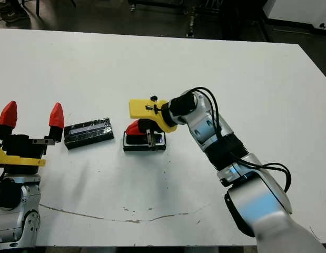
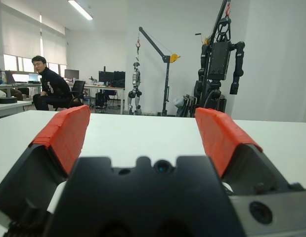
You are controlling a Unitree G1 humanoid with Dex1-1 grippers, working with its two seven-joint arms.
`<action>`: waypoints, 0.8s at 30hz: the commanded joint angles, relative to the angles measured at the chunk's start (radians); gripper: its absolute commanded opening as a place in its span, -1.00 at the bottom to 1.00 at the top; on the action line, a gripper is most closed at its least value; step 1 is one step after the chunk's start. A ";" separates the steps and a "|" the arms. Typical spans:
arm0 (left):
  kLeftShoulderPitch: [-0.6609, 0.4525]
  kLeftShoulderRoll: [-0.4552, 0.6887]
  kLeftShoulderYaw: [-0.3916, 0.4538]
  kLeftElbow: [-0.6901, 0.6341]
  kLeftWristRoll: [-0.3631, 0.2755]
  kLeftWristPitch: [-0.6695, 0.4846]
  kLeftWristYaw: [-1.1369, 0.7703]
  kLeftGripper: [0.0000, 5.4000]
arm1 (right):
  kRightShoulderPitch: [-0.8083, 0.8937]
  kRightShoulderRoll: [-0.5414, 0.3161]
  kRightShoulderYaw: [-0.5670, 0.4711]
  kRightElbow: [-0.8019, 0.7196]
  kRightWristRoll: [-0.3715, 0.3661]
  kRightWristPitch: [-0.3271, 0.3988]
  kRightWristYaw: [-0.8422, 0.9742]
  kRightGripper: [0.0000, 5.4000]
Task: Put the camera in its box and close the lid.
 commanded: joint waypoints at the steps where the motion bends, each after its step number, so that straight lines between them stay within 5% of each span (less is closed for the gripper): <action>1: 0.002 0.002 0.001 0.008 0.001 0.000 0.002 1.00 | 0.004 -0.002 0.009 -0.004 -0.015 -0.008 -0.014 -1.00; 24: 0.009 -0.001 -0.004 -0.004 0.008 0.004 0.012 1.00 | 0.014 0.008 0.028 0.089 -0.047 -0.081 -0.028 -1.00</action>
